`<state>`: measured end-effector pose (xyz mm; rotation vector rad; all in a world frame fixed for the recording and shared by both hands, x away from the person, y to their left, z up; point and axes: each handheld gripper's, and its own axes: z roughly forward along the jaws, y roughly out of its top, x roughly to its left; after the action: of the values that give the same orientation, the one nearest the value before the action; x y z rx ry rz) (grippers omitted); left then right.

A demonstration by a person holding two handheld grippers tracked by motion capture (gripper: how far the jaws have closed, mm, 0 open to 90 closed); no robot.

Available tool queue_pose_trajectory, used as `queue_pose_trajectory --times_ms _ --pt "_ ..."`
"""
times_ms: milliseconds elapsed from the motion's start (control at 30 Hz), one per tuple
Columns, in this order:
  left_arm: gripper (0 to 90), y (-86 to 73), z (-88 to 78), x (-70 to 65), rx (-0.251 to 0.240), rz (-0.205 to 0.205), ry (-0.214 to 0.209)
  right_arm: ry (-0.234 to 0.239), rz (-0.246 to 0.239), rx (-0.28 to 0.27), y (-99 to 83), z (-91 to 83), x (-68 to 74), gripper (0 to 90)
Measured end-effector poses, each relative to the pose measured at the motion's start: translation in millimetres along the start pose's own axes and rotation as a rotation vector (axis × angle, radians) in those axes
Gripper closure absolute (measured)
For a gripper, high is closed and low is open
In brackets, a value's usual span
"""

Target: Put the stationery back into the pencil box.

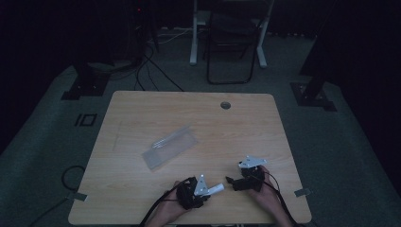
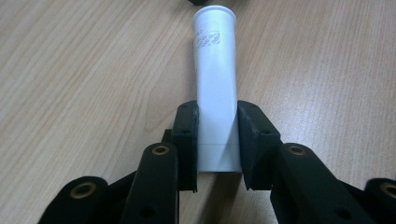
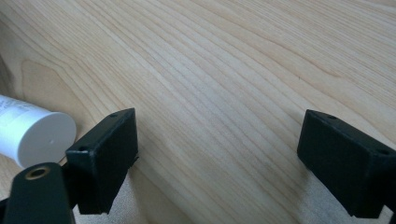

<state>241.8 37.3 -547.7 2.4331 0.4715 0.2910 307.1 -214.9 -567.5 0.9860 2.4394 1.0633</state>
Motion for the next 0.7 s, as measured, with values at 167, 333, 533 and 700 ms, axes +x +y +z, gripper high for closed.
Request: queue_pose_trajectory --times_ms 167,333,533,700 --pt "71.1 -0.5 -0.3 0.2 -0.004 0.004 0.002 0.0 -0.001 0.0 0.0 0.0 -0.1 12.3" --pt "71.2 -1.5 -2.3 3.1 -0.018 -0.005 0.004 0.0 -0.001 0.0 0.0 0.0 -0.1 12.3" --pt "71.3 -2.5 -6.2 7.6 -0.029 -0.014 0.017 0.0 -0.001 0.0 0.0 0.0 -0.1 12.3" --pt "71.3 -2.2 -9.4 11.6 -0.037 -0.018 0.025 0.0 -0.004 0.001 0.0 -0.1 -0.3 12.3"
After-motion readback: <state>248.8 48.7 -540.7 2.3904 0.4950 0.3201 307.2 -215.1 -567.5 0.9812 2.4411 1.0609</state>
